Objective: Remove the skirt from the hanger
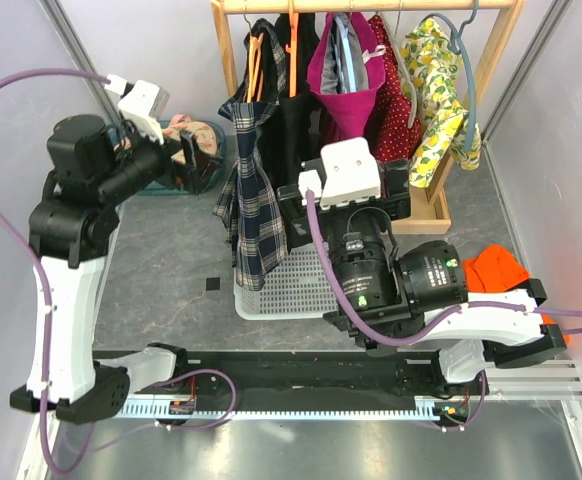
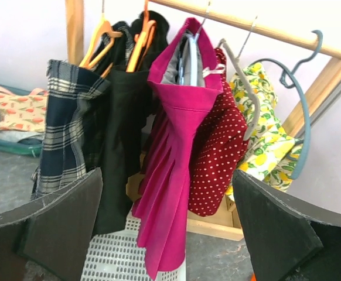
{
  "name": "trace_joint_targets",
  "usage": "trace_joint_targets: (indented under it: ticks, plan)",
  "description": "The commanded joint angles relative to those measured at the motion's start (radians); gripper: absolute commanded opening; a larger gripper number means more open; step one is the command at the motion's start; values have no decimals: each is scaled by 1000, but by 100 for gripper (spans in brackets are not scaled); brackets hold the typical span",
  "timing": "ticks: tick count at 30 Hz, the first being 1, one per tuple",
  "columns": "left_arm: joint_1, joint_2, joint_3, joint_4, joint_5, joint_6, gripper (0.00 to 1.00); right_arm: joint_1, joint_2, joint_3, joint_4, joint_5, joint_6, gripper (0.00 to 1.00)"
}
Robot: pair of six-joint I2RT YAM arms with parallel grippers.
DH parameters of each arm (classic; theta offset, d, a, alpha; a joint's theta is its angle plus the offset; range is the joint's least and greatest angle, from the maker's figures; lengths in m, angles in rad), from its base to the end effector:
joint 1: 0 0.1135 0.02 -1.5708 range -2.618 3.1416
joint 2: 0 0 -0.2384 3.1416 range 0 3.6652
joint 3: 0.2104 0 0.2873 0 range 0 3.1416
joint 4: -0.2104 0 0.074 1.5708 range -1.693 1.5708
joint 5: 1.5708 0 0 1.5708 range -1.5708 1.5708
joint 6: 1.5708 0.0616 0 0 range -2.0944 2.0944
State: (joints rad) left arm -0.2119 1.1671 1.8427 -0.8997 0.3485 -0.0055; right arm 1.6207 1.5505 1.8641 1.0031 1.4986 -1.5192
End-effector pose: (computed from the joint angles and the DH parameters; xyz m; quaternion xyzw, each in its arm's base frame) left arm 0.2270 -0.0703 0.5260 0.1869 0.7547 -0.2014 0.5958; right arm 0.0472 0.2863 0.5715 -0.0922 0.6757 -0.0494 0.7297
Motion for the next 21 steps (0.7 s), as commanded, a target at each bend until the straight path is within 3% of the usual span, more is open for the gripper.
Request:
trace_joint_targets:
  ticks: [1,8,11,15,17,20,21]
  plan:
    - [-4,77,104,184,82,-66,97,25,-41,9,-192,213,191,98]
    - [-23,372,522,199,4,-159,90,39,-119,-88,-273,198,350,98]
    - [-63,485,637,212,-48,-146,89,39,-147,-143,-310,198,428,98]
    - [-144,566,653,248,-152,-102,89,39,-173,-207,-308,212,470,98]
    - [-149,594,655,255,-189,-126,84,38,-193,-247,-307,222,493,98]
    - [-149,643,664,265,-266,-155,70,39,-233,-317,-276,242,517,98]
    - [-149,664,668,266,-273,-159,61,39,-243,-333,-273,255,524,98]
